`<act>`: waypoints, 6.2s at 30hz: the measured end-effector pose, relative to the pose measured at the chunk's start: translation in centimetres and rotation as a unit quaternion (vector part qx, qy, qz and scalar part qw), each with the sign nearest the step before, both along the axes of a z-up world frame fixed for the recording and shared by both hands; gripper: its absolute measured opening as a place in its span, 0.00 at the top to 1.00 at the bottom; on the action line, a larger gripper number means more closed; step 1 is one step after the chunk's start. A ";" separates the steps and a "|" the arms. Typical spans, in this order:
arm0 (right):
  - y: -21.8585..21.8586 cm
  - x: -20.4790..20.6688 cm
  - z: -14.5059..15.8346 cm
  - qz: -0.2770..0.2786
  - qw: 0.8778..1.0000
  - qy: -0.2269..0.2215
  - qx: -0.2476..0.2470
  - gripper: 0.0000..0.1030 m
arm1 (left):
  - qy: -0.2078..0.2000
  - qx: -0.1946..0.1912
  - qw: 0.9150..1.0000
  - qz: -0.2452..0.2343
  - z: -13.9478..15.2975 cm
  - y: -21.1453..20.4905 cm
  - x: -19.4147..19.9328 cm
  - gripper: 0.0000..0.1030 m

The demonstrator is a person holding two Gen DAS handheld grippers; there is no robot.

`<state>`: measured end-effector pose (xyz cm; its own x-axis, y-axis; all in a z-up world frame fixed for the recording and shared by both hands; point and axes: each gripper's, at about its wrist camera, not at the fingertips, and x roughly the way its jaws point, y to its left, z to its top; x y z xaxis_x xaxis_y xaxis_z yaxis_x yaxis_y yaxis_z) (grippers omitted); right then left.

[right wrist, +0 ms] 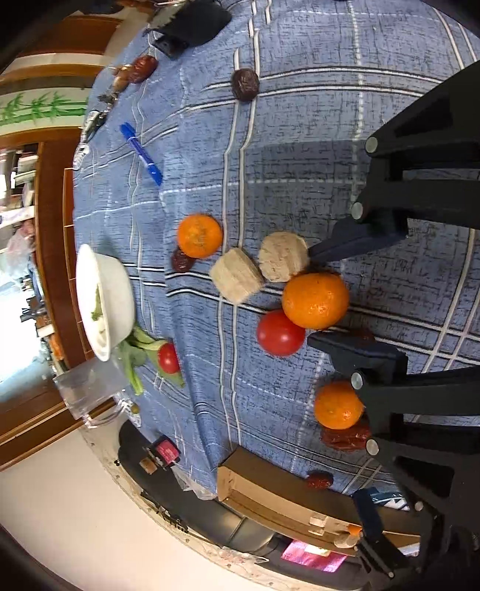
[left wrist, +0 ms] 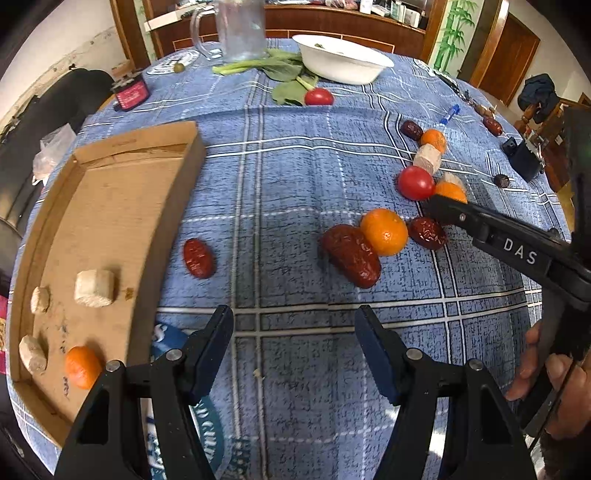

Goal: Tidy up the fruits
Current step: 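Grasp another orange with the right tool while the left tool grasps a dark red date, then carry the orange with the right tool while the left tool carries the date over the tray, then open the right tool to drop the orange while the left tool releases the date into the tray, then move both open tools away from the tray toward the fruit, then grasp a dark red date with the right tool while the left tool grasps an orange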

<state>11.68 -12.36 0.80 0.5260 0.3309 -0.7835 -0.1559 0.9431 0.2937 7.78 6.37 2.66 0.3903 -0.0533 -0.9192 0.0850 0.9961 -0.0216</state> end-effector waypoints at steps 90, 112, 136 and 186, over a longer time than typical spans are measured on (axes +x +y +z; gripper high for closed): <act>22.1 -4.3 6.3 0.110 0.989 -0.075 -0.057 0.66 | -0.089 -0.035 0.988 0.124 3.7 24.0 -1.0 0.56; 28.2 1.6 1.3 0.135 0.989 -0.010 -0.066 0.66 | -0.033 -0.004 0.991 0.132 -0.2 25.8 4.3 0.56; 21.7 -8.2 6.8 0.086 0.988 -0.088 -0.092 0.40 | -0.145 0.009 0.978 0.153 5.3 23.4 -2.4 0.30; -0.1 -5.7 1.6 0.064 0.994 -0.049 -0.079 0.73 | -0.050 0.013 0.999 -0.003 1.8 -1.4 0.1 0.30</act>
<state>5.99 -12.49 2.39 0.5635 0.2768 -0.7784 -0.2976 0.9470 0.1213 7.87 4.93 4.44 0.4804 -0.0315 -0.8765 0.0907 0.9958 0.0139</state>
